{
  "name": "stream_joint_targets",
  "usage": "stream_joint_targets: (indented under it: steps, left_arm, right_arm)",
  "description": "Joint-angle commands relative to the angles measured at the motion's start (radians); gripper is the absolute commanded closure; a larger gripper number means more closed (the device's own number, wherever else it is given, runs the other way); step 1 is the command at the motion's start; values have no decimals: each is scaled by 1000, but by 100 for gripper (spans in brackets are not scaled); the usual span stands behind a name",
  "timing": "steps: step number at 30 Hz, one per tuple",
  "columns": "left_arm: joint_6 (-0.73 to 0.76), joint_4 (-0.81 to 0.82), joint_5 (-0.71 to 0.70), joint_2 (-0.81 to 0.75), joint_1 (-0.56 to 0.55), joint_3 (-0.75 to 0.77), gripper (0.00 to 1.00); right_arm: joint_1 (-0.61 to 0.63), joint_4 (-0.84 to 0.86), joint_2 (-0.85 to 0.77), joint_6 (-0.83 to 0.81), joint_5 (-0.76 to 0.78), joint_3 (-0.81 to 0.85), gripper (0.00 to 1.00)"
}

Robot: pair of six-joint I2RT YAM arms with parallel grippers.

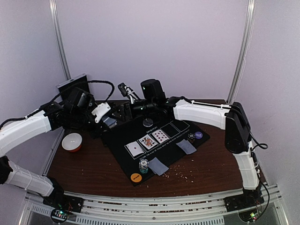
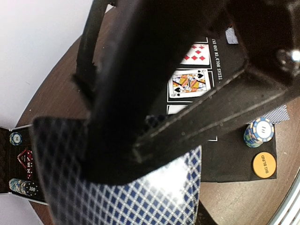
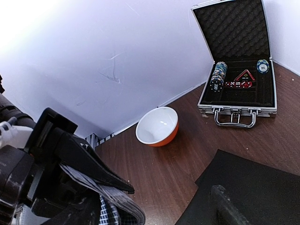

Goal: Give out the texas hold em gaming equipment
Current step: Pick up the poker card from the face-down deck piles.

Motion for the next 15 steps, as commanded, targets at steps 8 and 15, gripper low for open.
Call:
stream_joint_targets:
  steps: [8, 15]
  left_arm:
    - [16, 29, -23, -40, -6, 10, 66]
    - [4, 29, -36, -44, -5, 9, 66]
  right_arm:
    - [3, -102, -45, -104, 39, 1, 65]
    - [4, -104, -86, -113, 32, -24, 85]
